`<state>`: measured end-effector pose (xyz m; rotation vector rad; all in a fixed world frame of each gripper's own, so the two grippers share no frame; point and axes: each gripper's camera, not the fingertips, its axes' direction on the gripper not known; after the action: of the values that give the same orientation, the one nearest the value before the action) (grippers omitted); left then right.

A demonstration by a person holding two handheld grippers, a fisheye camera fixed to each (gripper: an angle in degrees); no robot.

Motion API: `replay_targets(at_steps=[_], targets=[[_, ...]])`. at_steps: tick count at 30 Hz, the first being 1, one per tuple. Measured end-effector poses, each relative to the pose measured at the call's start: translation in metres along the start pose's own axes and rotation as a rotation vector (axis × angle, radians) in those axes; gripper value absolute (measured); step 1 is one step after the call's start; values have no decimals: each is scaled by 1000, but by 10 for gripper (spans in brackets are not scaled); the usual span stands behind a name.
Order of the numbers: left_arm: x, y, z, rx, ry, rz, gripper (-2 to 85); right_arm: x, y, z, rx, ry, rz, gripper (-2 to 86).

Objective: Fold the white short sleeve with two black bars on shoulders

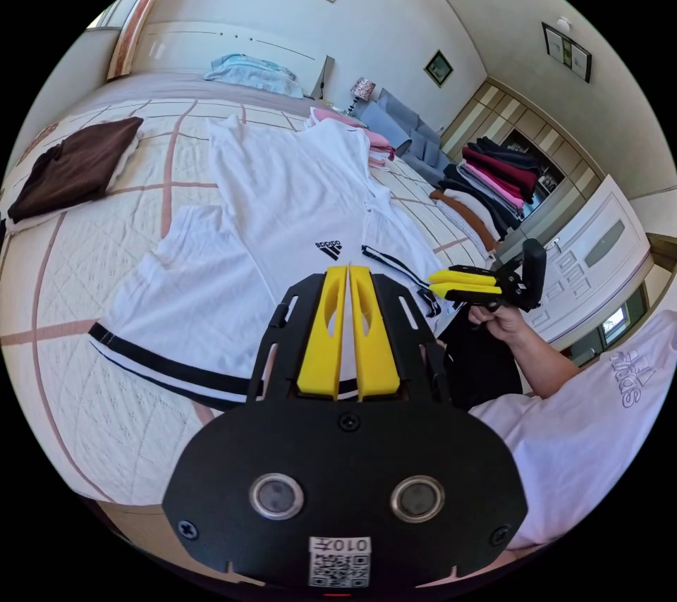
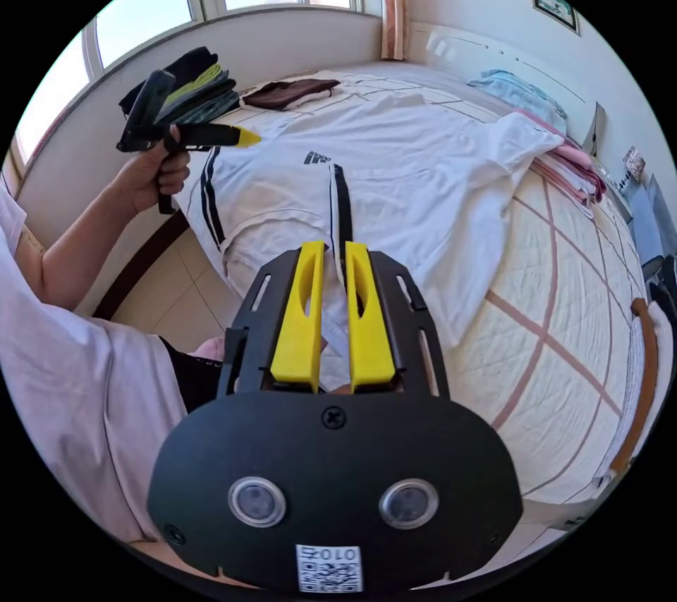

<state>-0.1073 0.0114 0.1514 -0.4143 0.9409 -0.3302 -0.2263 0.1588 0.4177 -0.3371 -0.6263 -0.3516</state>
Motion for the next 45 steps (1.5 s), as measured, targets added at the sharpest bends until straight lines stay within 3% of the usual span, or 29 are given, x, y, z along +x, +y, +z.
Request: replay_targets(at_steps=[5, 14, 20, 25, 29, 32, 34, 39, 45], targets=[[1, -3, 21, 6, 38, -23, 3, -8, -21, -19, 17, 88, 36, 66], [21, 1, 17, 25, -11, 7, 2, -73, -107, 43, -100, 153, -150, 71], [15, 12, 7, 22, -35, -28, 1, -55, -118, 59, -201, 159, -95, 51], [6, 18, 5, 7, -67, -54, 2, 41, -49, -32, -103, 192, 182, 38], [-3, 22, 10, -36, -124, -77, 3, 141, 96, -124, 19, 284, 584, 36], [-9, 25, 19, -74, -136, -97, 4, 189, 194, -117, 31, 116, 799, 36], [-12, 26, 23, -80, -120, -111, 5, 201, 223, -95, 31, 29, 829, 35], [-6, 27, 18, -102, -125, -61, 12, 203, 255, -86, 149, 48, 803, 29], [31, 53, 9, -146, -189, 180, 37, 212, 289, -95, 147, 54, 802, 43]])
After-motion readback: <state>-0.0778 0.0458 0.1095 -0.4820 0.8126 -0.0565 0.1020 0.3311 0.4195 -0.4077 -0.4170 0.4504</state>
